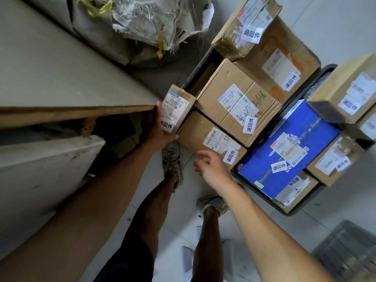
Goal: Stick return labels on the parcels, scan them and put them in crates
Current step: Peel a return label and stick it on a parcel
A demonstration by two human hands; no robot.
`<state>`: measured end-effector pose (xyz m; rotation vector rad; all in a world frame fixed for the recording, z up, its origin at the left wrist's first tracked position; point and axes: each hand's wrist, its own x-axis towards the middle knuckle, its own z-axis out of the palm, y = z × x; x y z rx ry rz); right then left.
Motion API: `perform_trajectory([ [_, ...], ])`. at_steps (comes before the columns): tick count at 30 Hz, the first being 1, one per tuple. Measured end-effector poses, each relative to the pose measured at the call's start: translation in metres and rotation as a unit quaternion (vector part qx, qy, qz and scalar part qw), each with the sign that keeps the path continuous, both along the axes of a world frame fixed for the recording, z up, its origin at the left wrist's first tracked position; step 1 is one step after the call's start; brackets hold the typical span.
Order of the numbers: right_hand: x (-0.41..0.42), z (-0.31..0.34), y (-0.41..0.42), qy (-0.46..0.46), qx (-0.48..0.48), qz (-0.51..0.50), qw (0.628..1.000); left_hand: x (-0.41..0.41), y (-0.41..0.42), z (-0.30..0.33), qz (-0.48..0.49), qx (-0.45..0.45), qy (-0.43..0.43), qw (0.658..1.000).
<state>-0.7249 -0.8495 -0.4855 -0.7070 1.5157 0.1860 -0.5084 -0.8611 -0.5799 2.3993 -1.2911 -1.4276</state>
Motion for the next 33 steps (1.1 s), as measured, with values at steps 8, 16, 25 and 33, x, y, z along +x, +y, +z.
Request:
perform_trajectory([
  [8,-0.017,0.051,-0.009,0.019,-0.019,-0.014,1.000,-0.028,-0.001,0.059,0.005,0.019,-0.080,0.997],
  [16,-0.055,0.171,-0.015,0.022,-0.071,0.000,0.997,-0.067,0.011,0.234,-0.012,0.051,-0.008,0.999],
  [25,-0.044,0.349,0.017,0.023,-0.216,0.298,0.929,-0.078,0.095,0.464,-0.123,-0.009,-0.103,0.987],
  [33,0.056,0.475,0.087,0.079,-0.472,0.697,0.533,-0.039,0.235,0.576,-0.087,-0.029,-0.360,0.928],
])
